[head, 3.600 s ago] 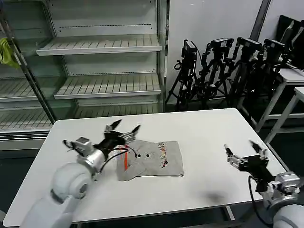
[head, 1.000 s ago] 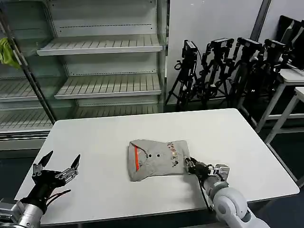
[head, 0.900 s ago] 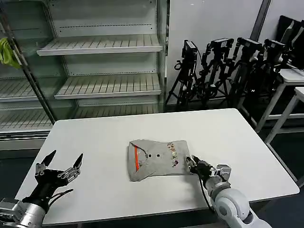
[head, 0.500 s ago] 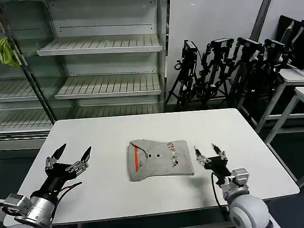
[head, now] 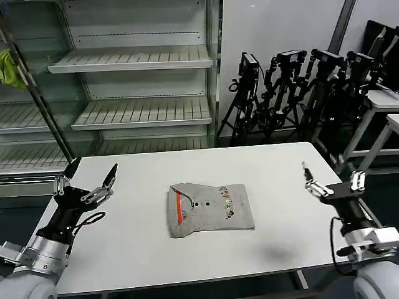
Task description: Fold and organize the clothes.
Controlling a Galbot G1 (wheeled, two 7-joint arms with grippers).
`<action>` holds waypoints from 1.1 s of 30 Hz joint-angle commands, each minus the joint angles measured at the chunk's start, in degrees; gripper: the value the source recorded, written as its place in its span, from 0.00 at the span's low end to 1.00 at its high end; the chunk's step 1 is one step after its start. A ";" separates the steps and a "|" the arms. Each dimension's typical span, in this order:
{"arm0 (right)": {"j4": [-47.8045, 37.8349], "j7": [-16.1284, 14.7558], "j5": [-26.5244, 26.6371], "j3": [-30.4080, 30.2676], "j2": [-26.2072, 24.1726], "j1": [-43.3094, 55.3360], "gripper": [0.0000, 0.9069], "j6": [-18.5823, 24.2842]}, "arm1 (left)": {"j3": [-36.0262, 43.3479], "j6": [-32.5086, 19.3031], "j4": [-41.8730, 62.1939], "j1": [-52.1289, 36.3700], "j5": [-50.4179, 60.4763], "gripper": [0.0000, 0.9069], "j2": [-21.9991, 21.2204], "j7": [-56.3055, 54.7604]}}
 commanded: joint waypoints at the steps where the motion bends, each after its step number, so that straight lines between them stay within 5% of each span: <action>1: 3.50 -6.47 -3.83 16.41 1.21 -6.44 1.00 10.74 | 0.75 -5.66 1.62 -3.75 0.43 1.00 1.80 2.55; 6: 4.12 -6.00 -3.77 16.07 1.30 -6.37 1.00 10.86 | 0.76 -5.52 1.86 -3.42 -0.23 1.00 1.72 1.95; 11: 4.11 -2.37 -1.67 14.98 1.04 -6.16 1.00 10.25 | 0.21 -5.35 1.41 -2.99 -0.81 1.00 2.02 1.82; 33: 1.68 -1.97 -3.84 11.47 0.82 -3.13 1.00 10.68 | 0.41 -5.19 2.16 -3.48 -0.21 1.00 1.65 0.50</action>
